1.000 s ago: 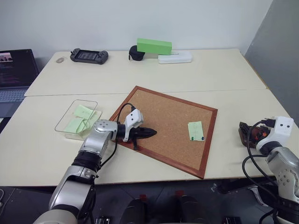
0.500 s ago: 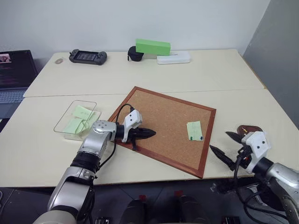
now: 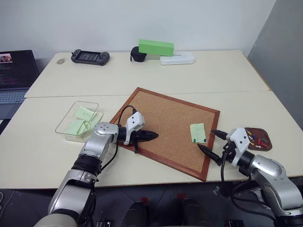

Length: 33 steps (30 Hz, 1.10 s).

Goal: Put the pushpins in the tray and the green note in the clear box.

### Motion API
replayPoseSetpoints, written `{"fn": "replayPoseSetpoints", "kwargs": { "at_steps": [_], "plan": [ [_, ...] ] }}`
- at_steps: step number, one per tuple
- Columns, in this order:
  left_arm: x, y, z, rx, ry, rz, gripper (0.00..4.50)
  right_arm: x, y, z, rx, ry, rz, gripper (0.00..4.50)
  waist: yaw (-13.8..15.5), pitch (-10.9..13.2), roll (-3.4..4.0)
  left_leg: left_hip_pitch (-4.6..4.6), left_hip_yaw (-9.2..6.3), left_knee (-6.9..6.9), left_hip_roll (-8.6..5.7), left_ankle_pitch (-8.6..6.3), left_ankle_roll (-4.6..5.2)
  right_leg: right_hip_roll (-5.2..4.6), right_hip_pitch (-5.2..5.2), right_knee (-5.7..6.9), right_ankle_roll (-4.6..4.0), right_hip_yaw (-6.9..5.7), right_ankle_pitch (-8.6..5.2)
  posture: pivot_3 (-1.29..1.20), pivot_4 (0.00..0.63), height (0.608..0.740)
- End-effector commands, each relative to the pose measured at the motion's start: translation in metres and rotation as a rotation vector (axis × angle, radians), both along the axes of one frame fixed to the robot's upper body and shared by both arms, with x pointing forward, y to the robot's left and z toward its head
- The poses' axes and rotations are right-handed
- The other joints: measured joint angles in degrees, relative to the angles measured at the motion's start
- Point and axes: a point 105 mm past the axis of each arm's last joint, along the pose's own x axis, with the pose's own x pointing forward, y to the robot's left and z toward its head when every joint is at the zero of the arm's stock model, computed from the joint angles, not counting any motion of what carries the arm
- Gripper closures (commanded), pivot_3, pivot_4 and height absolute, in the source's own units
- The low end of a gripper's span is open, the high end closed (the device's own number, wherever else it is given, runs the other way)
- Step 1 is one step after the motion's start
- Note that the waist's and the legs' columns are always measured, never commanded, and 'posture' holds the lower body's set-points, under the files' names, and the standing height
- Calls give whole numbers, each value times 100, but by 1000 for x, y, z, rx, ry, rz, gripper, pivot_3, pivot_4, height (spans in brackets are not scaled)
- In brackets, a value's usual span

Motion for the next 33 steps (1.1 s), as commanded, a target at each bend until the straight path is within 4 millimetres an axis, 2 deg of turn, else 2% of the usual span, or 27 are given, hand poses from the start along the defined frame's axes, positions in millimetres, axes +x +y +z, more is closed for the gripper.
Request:
{"fn": "replayPoseSetpoints", "kwargs": {
  "at_steps": [1,11,14,20,23,33],
  "plan": [
    [-7,5,-11,41,35,-9,4500,4,5,6,13,-32,14,920,-2,0,0,0,0,0,1,0,0,0,0,0,0,0,0,0,150,740],
    [-5,3,-7,37,29,-8,4500,14,2,-8,-59,-9,-23,2693,-3,0,0,1,1,0,0,0,0,1,-1,1,0,0,0,0,150,740],
    [-5,2,-7,35,29,-8,4500,15,-2,-12,-80,-2,-32,3446,-2,0,0,1,0,0,0,0,0,1,-1,2,0,0,0,0,150,740],
    [-6,2,-7,34,31,-8,4500,15,-3,-9,-58,-6,-45,4452,-3,0,0,1,0,1,1,0,0,0,-1,2,0,0,0,0,150,740],
    [-6,2,-7,34,31,-8,4500,14,-3,-7,-43,-7,-40,4452,-3,0,0,1,1,1,1,0,0,0,0,2,0,1,0,0,150,740],
    [-5,2,-7,33,33,-3,4500,13,5,30,65,-138,-16,4452,-4,0,0,-1,0,1,2,0,0,0,-2,3,0,1,0,0,150,740]
  ]
}}
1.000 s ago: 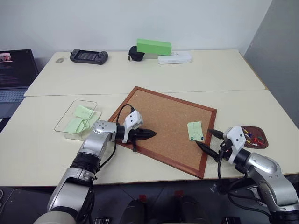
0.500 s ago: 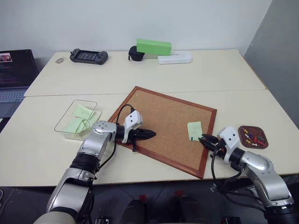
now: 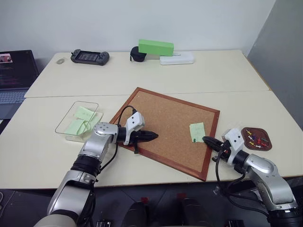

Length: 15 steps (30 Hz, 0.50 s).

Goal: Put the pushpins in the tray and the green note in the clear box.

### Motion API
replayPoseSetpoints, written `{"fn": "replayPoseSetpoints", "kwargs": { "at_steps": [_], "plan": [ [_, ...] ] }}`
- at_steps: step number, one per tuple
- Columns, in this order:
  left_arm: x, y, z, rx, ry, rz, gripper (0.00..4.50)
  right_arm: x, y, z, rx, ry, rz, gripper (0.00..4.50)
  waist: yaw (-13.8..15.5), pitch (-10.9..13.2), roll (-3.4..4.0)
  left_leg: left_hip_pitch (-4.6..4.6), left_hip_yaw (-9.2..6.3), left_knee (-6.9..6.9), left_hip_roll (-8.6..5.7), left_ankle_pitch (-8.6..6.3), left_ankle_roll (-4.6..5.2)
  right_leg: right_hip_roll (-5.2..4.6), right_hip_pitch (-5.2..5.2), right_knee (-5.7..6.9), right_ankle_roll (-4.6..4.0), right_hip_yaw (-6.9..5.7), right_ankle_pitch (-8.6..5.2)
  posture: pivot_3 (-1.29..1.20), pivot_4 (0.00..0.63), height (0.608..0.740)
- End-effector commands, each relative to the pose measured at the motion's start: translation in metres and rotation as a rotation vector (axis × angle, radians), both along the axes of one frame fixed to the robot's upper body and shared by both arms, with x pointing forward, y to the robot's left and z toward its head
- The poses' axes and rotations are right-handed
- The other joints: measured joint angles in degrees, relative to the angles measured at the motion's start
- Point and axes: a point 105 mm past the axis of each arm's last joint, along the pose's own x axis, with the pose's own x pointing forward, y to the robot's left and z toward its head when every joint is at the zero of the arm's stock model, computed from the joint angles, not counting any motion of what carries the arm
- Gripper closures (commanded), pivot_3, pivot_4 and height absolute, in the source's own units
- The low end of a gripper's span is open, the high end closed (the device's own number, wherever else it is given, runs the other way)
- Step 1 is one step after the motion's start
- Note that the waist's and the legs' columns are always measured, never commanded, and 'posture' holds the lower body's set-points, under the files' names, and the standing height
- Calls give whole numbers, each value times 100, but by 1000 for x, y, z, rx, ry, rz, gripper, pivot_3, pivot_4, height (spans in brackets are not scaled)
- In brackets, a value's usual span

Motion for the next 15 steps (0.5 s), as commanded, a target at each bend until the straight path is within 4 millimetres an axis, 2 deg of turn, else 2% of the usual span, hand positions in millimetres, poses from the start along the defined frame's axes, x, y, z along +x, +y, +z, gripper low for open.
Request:
{"fn": "replayPoseSetpoints", "kwargs": {
  "at_steps": [1,9,12,15],
  "plan": [
    [-3,2,-8,28,27,-5,4500,0,4,35,38,-132,18,4452,0,0,0,0,-1,0,1,0,0,0,0,0,0,0,0,0,150,740],
    [-3,0,-8,29,26,-8,4500,-1,-3,31,14,-124,-11,4452,4,0,0,0,0,0,0,0,0,0,1,0,0,0,0,0,150,740],
    [-3,0,-8,30,26,-9,4500,2,-13,34,18,-134,-68,4452,5,0,0,0,-1,0,0,0,0,0,1,0,0,-1,0,0,150,740],
    [-4,1,-8,33,22,-5,4500,-1,-32,37,34,-137,-168,4452,13,0,0,-1,-2,0,0,0,0,0,1,0,0,-1,0,0,150,740]
  ]
}}
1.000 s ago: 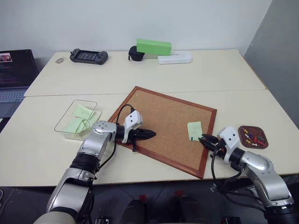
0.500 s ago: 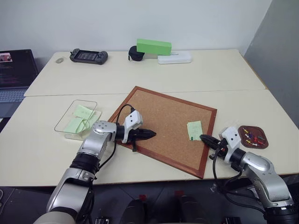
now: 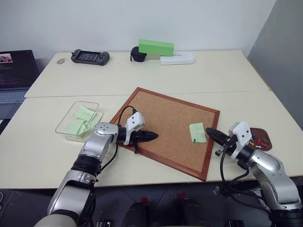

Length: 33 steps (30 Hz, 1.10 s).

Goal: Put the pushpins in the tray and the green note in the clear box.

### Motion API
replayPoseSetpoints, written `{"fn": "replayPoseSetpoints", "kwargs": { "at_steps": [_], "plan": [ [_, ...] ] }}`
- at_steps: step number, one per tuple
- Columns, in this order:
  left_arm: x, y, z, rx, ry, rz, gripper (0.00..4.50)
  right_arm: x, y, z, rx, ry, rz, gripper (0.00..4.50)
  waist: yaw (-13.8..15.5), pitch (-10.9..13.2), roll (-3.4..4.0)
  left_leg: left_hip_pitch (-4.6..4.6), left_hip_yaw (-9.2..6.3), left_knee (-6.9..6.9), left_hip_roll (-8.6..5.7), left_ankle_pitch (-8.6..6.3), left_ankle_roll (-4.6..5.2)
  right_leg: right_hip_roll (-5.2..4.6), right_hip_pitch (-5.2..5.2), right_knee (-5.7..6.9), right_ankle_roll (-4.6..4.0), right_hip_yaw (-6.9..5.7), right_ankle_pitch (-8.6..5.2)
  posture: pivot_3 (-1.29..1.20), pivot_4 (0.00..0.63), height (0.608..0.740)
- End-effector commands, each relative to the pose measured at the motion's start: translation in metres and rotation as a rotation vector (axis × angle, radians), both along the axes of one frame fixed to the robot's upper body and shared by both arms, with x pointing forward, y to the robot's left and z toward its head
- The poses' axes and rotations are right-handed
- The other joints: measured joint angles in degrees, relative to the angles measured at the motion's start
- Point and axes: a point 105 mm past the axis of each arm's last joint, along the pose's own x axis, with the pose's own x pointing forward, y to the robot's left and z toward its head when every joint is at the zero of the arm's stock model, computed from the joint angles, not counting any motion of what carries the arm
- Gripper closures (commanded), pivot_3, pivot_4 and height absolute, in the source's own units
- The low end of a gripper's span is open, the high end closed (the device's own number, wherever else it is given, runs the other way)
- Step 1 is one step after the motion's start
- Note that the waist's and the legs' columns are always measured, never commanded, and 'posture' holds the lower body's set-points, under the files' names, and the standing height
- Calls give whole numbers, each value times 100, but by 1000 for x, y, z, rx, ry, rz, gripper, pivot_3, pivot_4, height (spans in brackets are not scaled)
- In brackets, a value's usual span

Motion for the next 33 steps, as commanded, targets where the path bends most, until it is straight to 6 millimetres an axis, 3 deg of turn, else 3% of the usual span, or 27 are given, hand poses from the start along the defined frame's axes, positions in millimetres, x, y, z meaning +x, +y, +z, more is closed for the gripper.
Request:
{"fn": "replayPoseSetpoints", "kwargs": {
  "at_steps": [1,8,13,22,30,33],
  "plan": [
    [-4,2,-8,35,20,-2,4500,-4,-30,16,24,-49,-151,4452,2,0,0,-1,-1,0,0,0,0,-1,0,0,0,0,0,0,150,740],
    [-6,3,-10,32,24,-2,4500,-9,-95,19,28,-51,-478,4452,-3,-1,1,-1,1,-1,1,0,0,-5,1,1,0,3,0,0,150,740],
    [-4,0,-10,31,25,-9,4500,-7,-124,6,-18,4,-614,4452,-5,-1,3,2,3,-2,-1,0,0,-2,1,1,0,2,0,0,150,740],
    [-6,-2,-8,24,23,-19,4500,-1,-148,-6,73,92,-745,4452,1,-3,5,0,4,-1,-1,0,0,-6,1,1,0,5,0,0,150,740],
    [-7,0,-9,26,26,-14,4500,1,-147,-10,77,116,-742,4452,-2,-4,7,0,4,-2,-1,0,0,-7,1,0,0,5,0,0,150,740],
    [-6,0,-8,26,25,-15,4500,1,-148,-10,76,118,-743,3966,-1,-4,7,-1,4,-2,-1,0,0,-8,1,0,0,5,0,0,150,740]
  ]
}}
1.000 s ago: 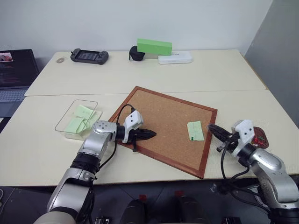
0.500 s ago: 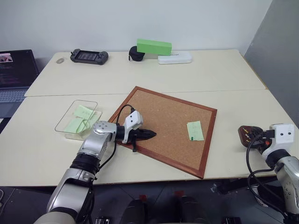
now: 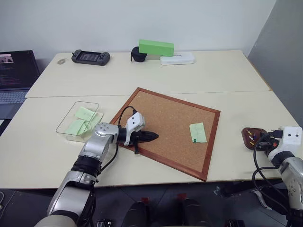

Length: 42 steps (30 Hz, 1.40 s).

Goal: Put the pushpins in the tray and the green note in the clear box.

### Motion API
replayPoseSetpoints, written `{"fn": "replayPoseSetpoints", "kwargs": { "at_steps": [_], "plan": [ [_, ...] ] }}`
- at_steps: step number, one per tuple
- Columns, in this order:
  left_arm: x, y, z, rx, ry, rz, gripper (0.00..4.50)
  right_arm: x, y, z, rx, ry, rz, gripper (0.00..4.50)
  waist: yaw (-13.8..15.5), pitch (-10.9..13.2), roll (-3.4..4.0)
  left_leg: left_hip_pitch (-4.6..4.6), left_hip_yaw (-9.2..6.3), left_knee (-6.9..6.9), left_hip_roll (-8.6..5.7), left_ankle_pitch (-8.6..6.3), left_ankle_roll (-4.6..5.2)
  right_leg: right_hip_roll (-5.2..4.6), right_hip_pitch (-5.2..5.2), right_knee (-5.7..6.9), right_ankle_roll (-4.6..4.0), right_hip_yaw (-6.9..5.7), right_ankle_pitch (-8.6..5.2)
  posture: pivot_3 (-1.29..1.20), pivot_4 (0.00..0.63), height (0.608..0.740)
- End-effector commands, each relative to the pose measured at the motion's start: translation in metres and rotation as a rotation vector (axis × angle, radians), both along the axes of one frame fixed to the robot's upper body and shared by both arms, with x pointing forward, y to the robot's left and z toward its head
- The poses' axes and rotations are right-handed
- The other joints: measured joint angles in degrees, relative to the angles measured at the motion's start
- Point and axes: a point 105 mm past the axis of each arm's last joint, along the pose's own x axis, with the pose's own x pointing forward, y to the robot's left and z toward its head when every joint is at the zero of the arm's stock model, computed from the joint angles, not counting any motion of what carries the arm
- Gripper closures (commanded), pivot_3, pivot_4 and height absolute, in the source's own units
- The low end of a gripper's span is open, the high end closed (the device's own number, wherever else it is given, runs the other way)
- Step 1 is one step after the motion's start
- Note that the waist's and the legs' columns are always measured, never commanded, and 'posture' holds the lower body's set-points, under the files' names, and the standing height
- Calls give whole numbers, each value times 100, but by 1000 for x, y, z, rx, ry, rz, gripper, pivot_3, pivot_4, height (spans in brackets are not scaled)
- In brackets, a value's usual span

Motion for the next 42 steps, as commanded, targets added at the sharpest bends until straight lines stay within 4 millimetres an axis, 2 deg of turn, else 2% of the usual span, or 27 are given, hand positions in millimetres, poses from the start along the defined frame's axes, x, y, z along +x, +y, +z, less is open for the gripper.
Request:
{"fn": "replayPoseSetpoints", "kwargs": {
  "at_steps": [1,12,17,24,27,31,38,42],
  "plan": [
    [-5,0,-8,28,25,-13,4500,2,-2,12,-5,-43,-4,3753,0,0,0,0,0,0,0,0,0,0,0,0,0,0,0,0,150,740],
    [-4,1,-8,32,25,-17,4500,3,-3,13,-11,-46,-10,3753,1,0,0,0,0,0,0,0,0,0,0,0,0,0,0,0,150,740],
    [-4,1,-8,32,26,-15,4500,3,3,22,-45,-83,42,3753,0,0,0,0,0,0,0,0,0,0,0,0,0,0,0,0,150,740],
    [-4,2,-8,32,29,-16,4500,-13,78,48,-170,-174,517,3753,-8,0,1,0,-1,-2,-1,0,0,4,0,-1,0,-2,0,0,150,740],
    [-4,1,-8,30,28,-16,4500,-15,94,49,-205,-177,605,3753,-7,1,0,1,-1,2,0,0,0,7,1,-1,1,-2,0,0,150,740],
    [-3,0,-7,30,26,-18,4500,-21,131,42,-264,-166,790,3753,-2,1,0,1,-2,2,-1,0,0,7,1,-2,1,-4,0,0,150,740],
    [-2,-2,-6,29,24,-20,4500,-15,167,35,-163,-172,902,3753,3,1,-1,1,-3,4,-1,0,0,6,2,-2,0,-4,0,0,150,740],
    [-4,-1,-7,29,27,-20,4500,-8,176,31,-162,-173,919,3116,7,1,-1,0,-6,4,-1,0,0,6,1,-2,0,-7,0,0,150,740]
  ]
}}
